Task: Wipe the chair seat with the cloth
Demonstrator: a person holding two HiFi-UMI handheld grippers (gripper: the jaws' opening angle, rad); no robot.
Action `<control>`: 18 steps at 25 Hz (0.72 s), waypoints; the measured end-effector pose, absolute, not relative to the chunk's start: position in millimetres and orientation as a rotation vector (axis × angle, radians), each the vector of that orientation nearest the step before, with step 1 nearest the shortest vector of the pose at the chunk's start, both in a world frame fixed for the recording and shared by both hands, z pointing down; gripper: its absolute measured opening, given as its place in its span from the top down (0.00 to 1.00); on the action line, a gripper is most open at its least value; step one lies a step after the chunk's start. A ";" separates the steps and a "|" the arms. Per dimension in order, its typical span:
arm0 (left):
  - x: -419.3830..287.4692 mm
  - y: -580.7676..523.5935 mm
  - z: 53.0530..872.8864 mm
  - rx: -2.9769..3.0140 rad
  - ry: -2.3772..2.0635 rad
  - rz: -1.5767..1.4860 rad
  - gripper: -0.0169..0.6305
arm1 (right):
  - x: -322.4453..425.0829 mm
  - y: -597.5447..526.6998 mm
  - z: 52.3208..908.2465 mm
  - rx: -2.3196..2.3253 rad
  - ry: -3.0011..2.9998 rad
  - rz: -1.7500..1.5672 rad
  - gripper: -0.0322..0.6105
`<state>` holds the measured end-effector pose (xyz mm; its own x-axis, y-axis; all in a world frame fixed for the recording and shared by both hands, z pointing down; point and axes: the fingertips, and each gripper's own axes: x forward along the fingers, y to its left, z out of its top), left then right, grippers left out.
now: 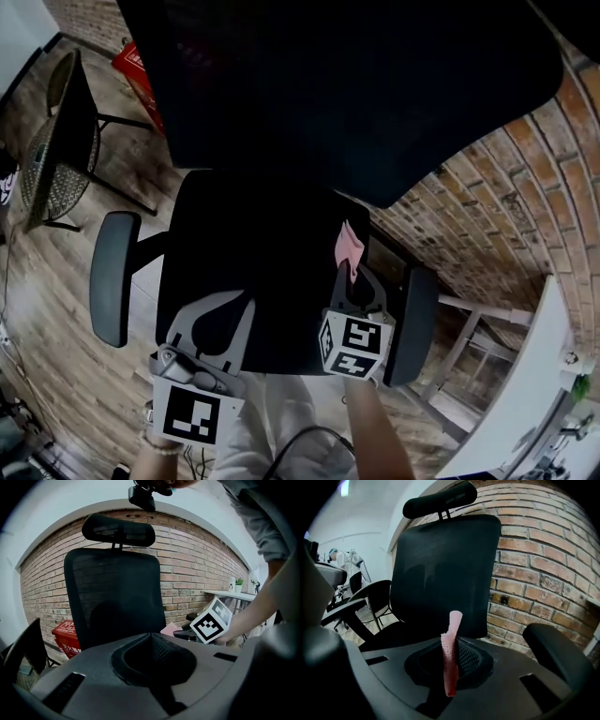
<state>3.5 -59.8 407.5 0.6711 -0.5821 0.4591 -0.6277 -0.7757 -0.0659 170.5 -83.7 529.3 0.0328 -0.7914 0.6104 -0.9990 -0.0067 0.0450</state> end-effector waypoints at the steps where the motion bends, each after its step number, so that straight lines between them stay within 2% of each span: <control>1: 5.1 -62.5 412.2 2.780 -1.005 0.715 0.95 | 173.9 -86.6 537.0 1.854 -1.797 0.590 0.86; 10: 10.7 -80.0 449.4 2.767 -0.993 0.724 0.95 | 208.3 -109.8 585.4 1.902 -1.632 0.552 0.86; 18: -2.7 -92.6 475.0 2.725 -1.046 0.744 0.95 | 197.1 -134.9 626.7 1.791 -1.646 0.523 0.86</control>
